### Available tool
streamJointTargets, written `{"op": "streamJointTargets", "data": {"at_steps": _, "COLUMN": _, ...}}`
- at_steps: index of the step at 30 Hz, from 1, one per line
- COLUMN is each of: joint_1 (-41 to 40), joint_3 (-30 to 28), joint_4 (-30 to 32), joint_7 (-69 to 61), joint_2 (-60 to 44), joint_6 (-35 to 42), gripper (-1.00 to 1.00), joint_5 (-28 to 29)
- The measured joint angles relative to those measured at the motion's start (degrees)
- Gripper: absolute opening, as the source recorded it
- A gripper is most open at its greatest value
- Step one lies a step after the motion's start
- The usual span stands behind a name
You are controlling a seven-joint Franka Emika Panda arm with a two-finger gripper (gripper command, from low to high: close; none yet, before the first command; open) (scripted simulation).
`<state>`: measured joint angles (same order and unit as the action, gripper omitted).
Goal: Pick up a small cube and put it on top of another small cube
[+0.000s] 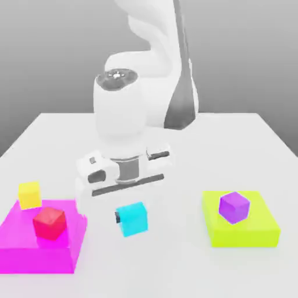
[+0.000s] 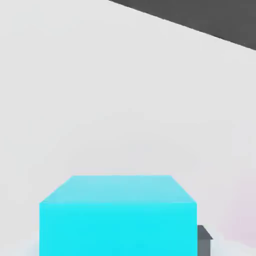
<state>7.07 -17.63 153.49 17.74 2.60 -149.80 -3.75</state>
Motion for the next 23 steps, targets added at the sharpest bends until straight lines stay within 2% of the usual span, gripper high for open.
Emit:
{"op": "streamJointTargets", "data": {"at_steps": 12, "joint_1": -11.57, "joint_3": -4.92, "joint_4": -7.39, "joint_7": 14.23, "joint_2": 5.97, "joint_6": 11.88, "gripper": -1.0, "joint_5": 7.78}}
{"op": "streamJointTargets", "data": {"at_steps": 17, "joint_1": -11.67, "joint_3": -5.8, "joint_4": -6.3, "joint_7": 12.43, "joint_2": -0.42, "joint_6": 4.72, "gripper": -1.0, "joint_5": 4.49}}
{"op": "streamJointTargets", "data": {"at_steps": 18, "joint_1": -11.51, "joint_3": -5.95, "joint_4": -5.95, "joint_7": 11.89, "joint_2": -1.89, "joint_6": 2.98, "gripper": 1.0, "joint_5": 3.75}}
{"op": "streamJointTargets", "data": {"at_steps": 23, "joint_1": -11.28, "joint_3": -5.95, "joint_4": -5.95, "joint_7": 11.89, "joint_2": -1.89, "joint_6": 2.98, "gripper": 1.0, "joint_5": 3.75}}
